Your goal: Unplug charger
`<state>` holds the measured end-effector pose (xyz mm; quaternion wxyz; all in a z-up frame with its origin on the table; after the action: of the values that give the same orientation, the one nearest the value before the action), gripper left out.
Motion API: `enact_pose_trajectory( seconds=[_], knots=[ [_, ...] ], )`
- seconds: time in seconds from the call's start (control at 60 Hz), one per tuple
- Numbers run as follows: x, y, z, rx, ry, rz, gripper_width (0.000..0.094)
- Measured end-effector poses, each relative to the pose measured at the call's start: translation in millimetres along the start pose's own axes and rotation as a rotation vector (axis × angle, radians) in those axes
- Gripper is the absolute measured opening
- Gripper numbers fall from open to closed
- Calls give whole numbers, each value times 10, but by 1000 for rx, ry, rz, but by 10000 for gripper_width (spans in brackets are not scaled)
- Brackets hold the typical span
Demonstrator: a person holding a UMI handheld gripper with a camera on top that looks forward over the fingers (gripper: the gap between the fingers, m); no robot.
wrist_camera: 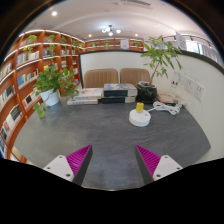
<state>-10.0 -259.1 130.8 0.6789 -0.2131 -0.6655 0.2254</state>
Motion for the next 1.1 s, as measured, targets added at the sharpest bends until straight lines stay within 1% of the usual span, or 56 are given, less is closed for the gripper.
enact_pose_trajectory(
  seconds=[0.117,0.267,0.317,0.417,0.5,0.55,0.6,0.617,0.633,0.65,0.7,0.733,0.75,0.833,0.95,0.967,1.017,1.033,1.067,1.1],
  knots=[
    [251,520,-436,-32,10,1,851],
    [685,1158,-874,-63,15,-24,806],
    [817,1382,-979,-60,18,-32,780],
    [991,1798,-1150,-54,23,-30,700],
    [1066,2066,-1235,-45,10,-39,606],
    [1099,2184,-1268,-40,0,-49,523],
    [1098,2283,-1300,-37,-19,-44,400],
    [1087,2309,-1311,-37,-25,-35,335],
    [1086,2329,-1287,-16,-25,-34,331],
    [1085,2352,-1261,5,-20,-33,220],
    [1089,2356,-1278,0,-15,-35,188],
    [1091,2355,-1275,-2,-30,-38,183],
    [1088,2356,-1275,-4,-39,-39,162],
    [1079,2363,-1264,-8,-26,-41,142],
    [1100,2366,-1263,-7,-3,-22,142],
    [1104,2368,-1264,-7,-6,-20,105],
    [1140,2356,-1267,9,-9,21,97],
    [1221,2334,-1289,20,0,22,98],
    [1473,2209,-1328,28,40,-42,90],
    [1821,1998,-1438,2,51,-137,89]
  ],
)
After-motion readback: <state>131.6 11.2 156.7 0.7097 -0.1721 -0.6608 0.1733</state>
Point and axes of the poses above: the point between the fingertips, and its own axes, seen from behind it with the camera up: z to the left, x up, y forward, the way the camera looks, the point moved 10 cm from there along -y, backward, against the way the camera looks, and after that the axes turned 1 degree about z, right-handed, at the moved point
